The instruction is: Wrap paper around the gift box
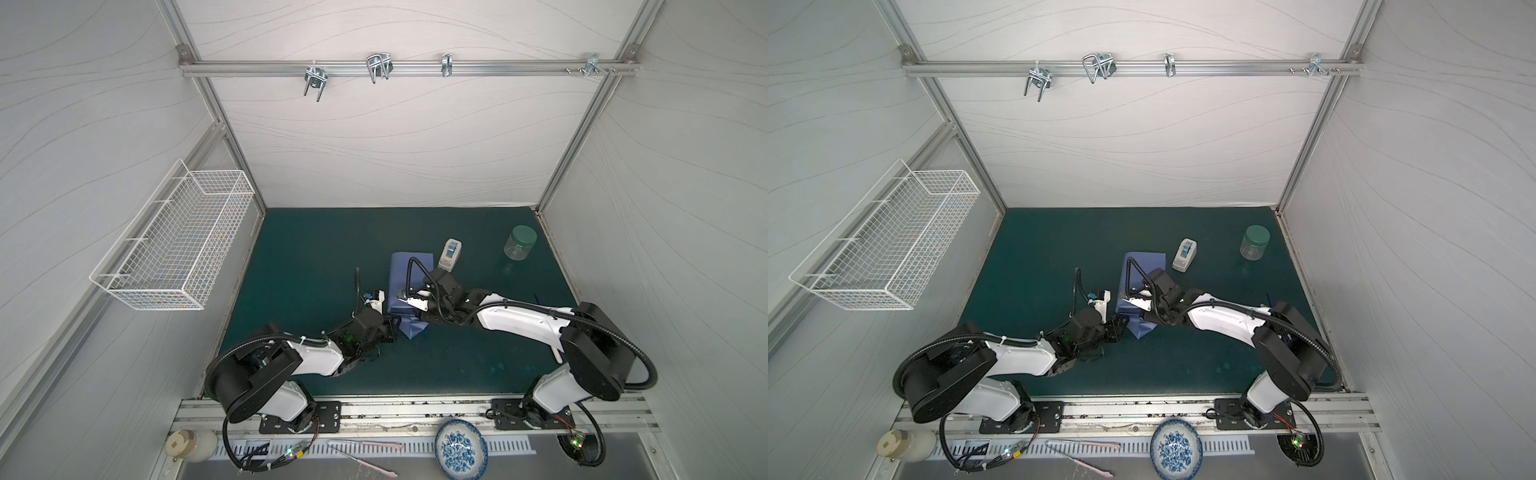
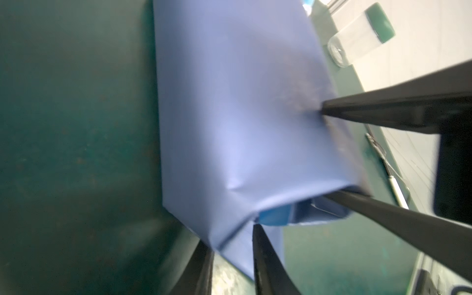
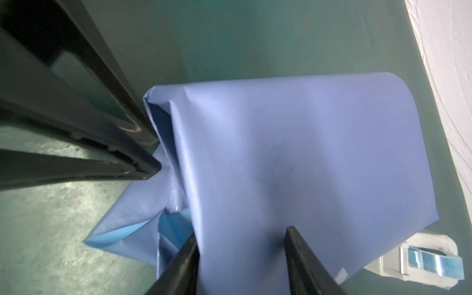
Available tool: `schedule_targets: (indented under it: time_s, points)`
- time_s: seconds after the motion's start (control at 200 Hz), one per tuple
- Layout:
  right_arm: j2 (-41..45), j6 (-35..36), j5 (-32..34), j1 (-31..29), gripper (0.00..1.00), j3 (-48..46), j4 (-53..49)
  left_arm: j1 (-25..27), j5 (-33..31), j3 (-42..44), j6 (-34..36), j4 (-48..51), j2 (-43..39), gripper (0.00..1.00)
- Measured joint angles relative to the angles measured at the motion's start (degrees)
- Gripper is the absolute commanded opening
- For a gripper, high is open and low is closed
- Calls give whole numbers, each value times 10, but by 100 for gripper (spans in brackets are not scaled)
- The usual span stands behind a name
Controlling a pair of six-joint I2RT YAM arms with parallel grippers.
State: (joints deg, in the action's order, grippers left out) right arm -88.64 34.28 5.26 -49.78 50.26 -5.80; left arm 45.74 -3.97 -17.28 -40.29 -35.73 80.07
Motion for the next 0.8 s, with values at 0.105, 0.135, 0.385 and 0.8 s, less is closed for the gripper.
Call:
schedule_targets:
  time_s: [0.105, 0.135, 0.385, 0.8]
  points:
    - [0, -2, -1, 0, 51, 0, 0, -2, 8, -2, 38, 55, -54, 32]
    - [0, -3, -1, 0, 52, 0, 0, -2, 10, -5, 50, 74, -70, 33]
    - [2, -17, -15, 3, 57, -1, 3, -3, -17, -33, 133, 220, -188, 35]
    - [97, -91, -53, 3, 72, -13, 2, -106, -15, -151, 101, 433, -232, 58]
